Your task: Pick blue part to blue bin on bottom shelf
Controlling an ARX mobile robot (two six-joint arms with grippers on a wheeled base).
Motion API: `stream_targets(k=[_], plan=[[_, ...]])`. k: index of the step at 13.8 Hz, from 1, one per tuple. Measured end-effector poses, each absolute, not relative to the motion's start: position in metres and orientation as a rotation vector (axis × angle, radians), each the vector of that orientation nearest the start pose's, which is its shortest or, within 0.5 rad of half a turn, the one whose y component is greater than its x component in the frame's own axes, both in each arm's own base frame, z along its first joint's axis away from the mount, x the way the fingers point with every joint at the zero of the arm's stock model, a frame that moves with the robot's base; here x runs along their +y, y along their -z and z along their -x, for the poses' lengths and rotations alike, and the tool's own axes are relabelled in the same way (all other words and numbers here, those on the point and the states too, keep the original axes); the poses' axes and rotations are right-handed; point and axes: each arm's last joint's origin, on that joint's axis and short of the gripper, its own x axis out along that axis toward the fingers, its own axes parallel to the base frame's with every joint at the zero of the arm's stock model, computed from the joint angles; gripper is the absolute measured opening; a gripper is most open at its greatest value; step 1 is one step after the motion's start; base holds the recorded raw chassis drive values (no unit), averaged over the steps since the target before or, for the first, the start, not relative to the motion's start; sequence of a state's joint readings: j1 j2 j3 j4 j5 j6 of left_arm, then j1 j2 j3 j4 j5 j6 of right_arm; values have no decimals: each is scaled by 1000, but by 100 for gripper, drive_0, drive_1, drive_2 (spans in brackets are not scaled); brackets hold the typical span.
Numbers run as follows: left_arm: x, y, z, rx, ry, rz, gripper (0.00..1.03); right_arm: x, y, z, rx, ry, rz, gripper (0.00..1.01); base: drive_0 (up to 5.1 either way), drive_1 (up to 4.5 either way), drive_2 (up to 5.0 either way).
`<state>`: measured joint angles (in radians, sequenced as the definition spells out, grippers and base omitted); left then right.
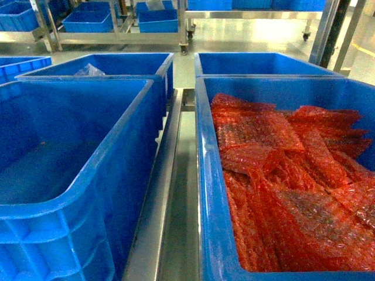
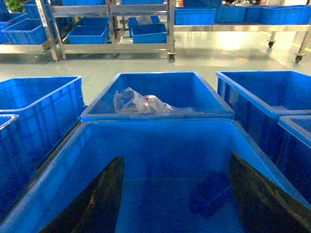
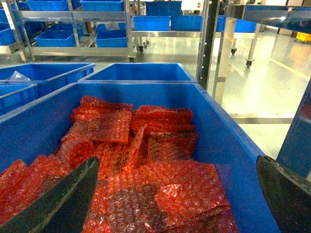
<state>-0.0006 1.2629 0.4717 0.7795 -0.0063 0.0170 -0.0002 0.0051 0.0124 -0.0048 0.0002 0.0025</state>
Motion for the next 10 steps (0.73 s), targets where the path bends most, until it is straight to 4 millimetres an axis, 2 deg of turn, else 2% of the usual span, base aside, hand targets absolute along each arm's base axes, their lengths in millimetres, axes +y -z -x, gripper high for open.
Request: stream_targets(k=[4,5,10], plan=[[0,-198,-206,9,-3,-7,12,0,-167,-97,-2,0,-2,98,0,0,0],[0,-194,-197,9,-3,-3,1,0,-167,-97,-2,0,-3,98,0,0,0],[0,-180,-162,7,-3,-4,2,0,-167,-97,-2,0,-2,98,0,0,0]])
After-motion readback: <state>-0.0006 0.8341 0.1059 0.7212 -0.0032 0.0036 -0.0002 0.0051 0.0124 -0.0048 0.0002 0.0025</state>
